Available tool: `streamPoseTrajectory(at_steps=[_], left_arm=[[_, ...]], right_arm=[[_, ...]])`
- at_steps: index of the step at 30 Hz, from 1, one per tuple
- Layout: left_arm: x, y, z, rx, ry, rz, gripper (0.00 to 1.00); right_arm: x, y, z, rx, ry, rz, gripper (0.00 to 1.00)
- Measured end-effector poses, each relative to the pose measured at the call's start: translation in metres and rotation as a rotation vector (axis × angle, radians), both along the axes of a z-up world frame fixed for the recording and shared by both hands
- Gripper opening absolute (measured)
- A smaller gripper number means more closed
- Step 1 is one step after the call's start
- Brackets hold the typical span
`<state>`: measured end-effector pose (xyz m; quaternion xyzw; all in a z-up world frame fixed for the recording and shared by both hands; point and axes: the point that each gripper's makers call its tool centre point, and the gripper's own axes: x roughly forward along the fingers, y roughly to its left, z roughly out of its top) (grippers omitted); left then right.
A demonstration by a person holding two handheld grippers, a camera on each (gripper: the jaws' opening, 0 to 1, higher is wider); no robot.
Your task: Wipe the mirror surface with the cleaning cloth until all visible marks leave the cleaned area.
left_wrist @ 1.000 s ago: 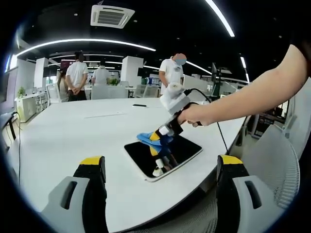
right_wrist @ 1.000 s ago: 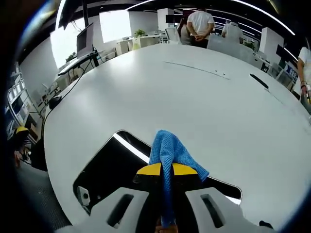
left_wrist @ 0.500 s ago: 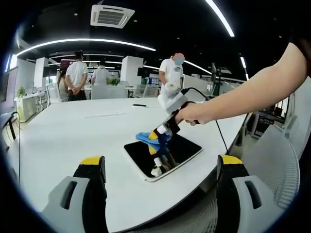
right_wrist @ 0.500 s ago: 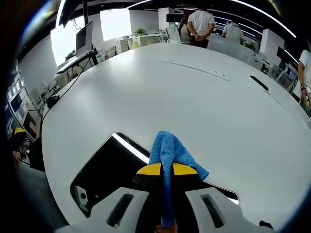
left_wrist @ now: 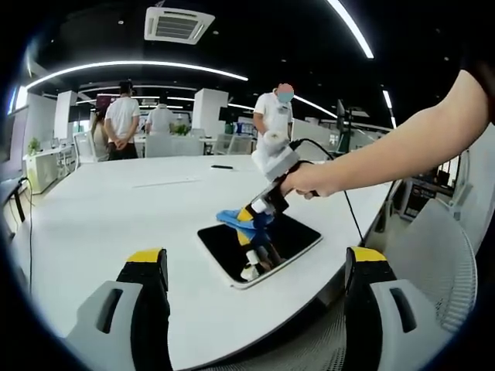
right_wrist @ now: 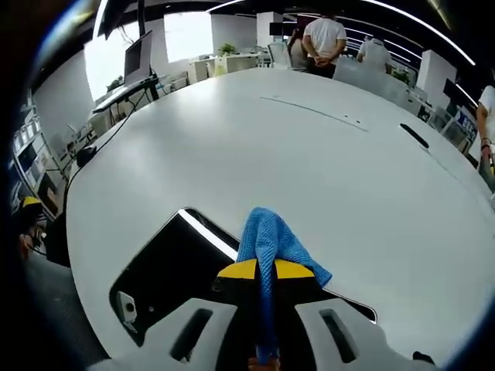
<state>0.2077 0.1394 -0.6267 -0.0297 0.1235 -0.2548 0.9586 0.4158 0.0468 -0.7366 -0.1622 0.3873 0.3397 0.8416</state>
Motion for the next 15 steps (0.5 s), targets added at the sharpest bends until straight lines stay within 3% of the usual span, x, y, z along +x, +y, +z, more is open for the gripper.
streamPoseTrajectory(at_steps=[15], left_arm=[[0.000, 0.000, 0.000, 0.002, 0.001, -0.001, 0.94]], right_arm=[[0.001, -0.028, 0.001, -0.015, 0.001, -0.026, 0.01]])
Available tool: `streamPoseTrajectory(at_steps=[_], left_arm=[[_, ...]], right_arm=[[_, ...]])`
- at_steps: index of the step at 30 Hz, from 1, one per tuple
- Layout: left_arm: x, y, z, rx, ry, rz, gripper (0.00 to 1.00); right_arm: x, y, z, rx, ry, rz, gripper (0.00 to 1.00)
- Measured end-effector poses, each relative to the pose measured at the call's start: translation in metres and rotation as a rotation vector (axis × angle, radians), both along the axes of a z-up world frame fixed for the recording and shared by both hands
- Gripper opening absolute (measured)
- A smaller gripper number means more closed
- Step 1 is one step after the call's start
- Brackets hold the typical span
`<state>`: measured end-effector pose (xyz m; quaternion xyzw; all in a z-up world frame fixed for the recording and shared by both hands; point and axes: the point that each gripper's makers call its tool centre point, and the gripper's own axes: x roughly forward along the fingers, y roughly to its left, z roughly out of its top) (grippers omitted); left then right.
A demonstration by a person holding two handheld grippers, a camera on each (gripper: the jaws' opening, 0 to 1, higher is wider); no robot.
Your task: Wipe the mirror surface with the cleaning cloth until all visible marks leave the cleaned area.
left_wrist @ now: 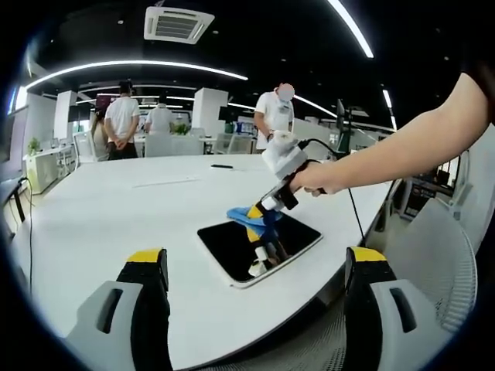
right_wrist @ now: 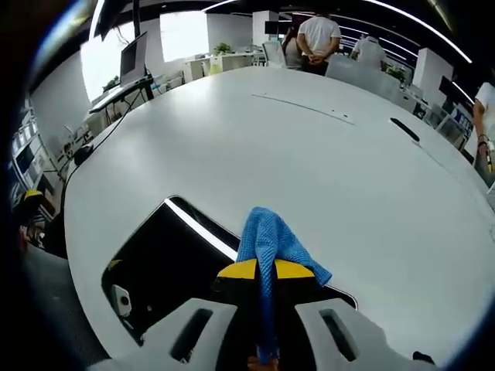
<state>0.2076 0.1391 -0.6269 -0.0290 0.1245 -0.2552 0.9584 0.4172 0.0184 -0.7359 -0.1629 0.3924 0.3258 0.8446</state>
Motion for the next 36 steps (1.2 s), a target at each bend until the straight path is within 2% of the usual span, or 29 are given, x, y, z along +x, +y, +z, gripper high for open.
streamPoseTrajectory(at_steps=[11, 36], left_arm=[[0.000, -0.001, 0.000, -0.004, 0.000, -0.006, 0.92], [0.002, 0.001, 0.001, -0.002, -0.007, 0.006, 0.96]], right_arm=[[0.008, -0.019, -0.002, -0.002, 0.000, -0.030, 0.01], [0.000, -0.018, 0.000, 0.015, 0.023, -0.061, 0.00]])
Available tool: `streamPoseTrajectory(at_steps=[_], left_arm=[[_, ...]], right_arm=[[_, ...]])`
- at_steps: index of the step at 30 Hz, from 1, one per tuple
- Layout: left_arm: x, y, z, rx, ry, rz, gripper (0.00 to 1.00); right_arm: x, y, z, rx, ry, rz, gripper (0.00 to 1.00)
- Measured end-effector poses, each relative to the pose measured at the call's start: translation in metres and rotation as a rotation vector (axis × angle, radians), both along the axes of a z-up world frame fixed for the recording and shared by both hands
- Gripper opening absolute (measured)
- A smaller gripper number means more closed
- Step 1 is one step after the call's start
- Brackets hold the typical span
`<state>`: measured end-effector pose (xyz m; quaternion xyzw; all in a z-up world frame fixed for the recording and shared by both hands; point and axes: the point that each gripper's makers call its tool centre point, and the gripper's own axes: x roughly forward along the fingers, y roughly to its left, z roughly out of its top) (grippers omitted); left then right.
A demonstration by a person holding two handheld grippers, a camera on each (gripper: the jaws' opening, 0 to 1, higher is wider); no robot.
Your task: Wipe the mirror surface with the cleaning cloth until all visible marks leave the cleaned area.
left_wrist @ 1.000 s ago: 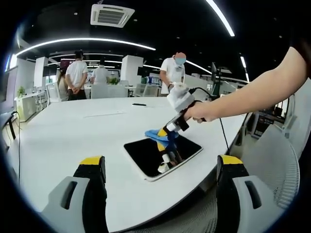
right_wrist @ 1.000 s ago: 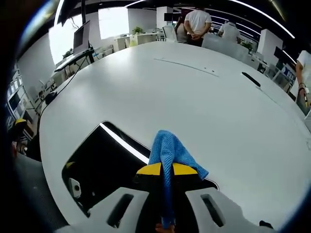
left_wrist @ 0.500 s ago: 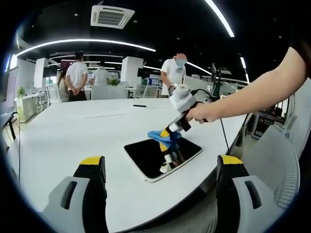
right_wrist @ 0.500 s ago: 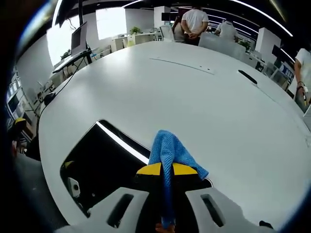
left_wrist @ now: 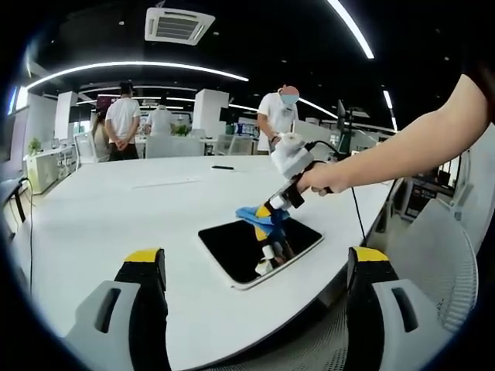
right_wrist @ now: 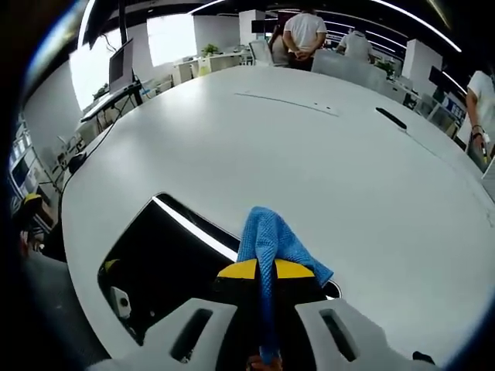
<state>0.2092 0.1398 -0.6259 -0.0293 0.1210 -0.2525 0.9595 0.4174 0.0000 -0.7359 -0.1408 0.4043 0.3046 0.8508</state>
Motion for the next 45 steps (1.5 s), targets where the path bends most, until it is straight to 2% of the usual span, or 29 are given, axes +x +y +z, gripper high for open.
streamPoseTrajectory(at_steps=[7, 18, 25, 29, 45], left_arm=[[0.000, 0.000, 0.000, -0.001, -0.002, 0.001, 0.96], [0.000, 0.000, 0.000, -0.004, -0.002, -0.001, 0.96], [0.000, 0.000, 0.000, -0.008, 0.002, 0.000, 0.96], [0.000, 0.001, 0.000, -0.010, 0.001, 0.005, 0.95], [0.000, 0.000, 0.003, -0.019, -0.009, -0.005, 0.94]], right_arm=[[-0.005, 0.000, -0.001, 0.006, 0.013, 0.011, 0.00], [-0.029, -0.003, -0.001, 0.007, 0.021, 0.047, 0.00], [-0.043, -0.003, -0.001, -0.024, 0.021, 0.077, 0.00], [-0.044, -0.004, -0.002, -0.026, 0.024, 0.094, 0.00], [-0.083, -0.007, -0.002, 0.003, 0.016, 0.123, 0.00]])
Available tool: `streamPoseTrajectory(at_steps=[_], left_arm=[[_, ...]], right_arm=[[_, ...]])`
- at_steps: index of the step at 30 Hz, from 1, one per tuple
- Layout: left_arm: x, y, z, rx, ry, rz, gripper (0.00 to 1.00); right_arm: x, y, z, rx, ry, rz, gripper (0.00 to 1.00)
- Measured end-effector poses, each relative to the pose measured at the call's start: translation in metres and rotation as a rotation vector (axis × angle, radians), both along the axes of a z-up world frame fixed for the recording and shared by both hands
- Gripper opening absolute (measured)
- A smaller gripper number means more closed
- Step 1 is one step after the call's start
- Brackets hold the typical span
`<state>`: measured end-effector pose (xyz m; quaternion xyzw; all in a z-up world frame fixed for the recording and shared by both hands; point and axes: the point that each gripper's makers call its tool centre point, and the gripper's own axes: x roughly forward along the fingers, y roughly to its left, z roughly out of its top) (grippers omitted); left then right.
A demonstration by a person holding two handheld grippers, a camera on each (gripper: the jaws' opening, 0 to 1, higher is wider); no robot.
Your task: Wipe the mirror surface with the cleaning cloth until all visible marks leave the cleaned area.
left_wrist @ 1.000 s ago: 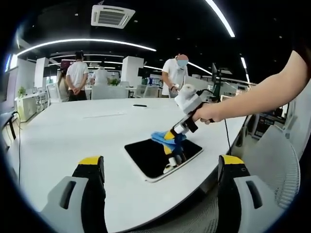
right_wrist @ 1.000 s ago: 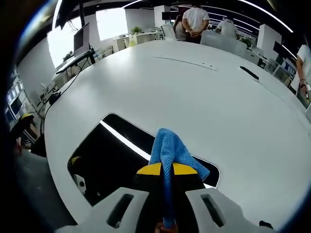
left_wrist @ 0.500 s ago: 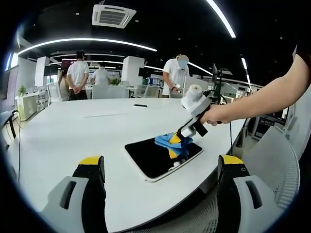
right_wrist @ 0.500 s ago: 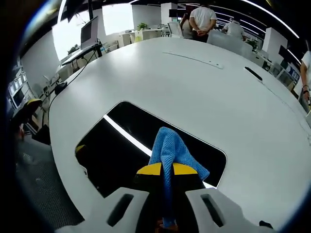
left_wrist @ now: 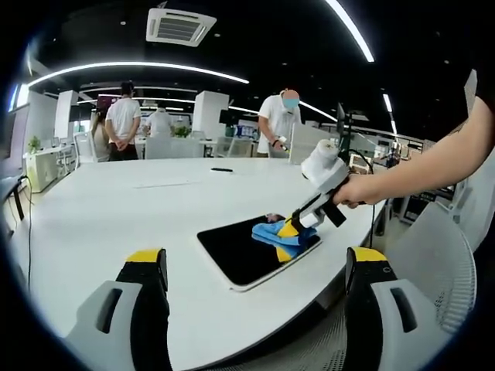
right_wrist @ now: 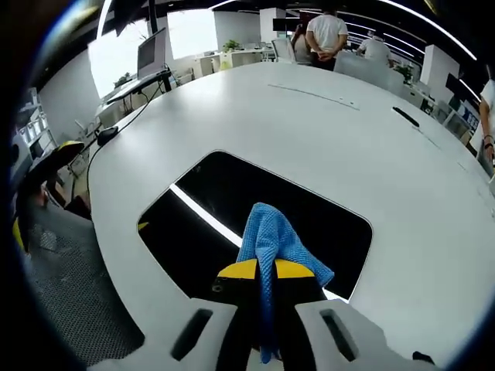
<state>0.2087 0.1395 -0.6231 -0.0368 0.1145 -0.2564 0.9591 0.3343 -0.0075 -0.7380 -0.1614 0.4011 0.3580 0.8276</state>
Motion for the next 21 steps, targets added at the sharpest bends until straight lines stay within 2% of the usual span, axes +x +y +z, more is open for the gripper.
streamPoseTrajectory(at_steps=[21], left_arm=[[0.000, 0.003, 0.000, 0.006, -0.001, 0.017, 0.94]], right_arm=[[-0.039, 0.000, 0.003, 0.006, 0.021, 0.031, 0.00]])
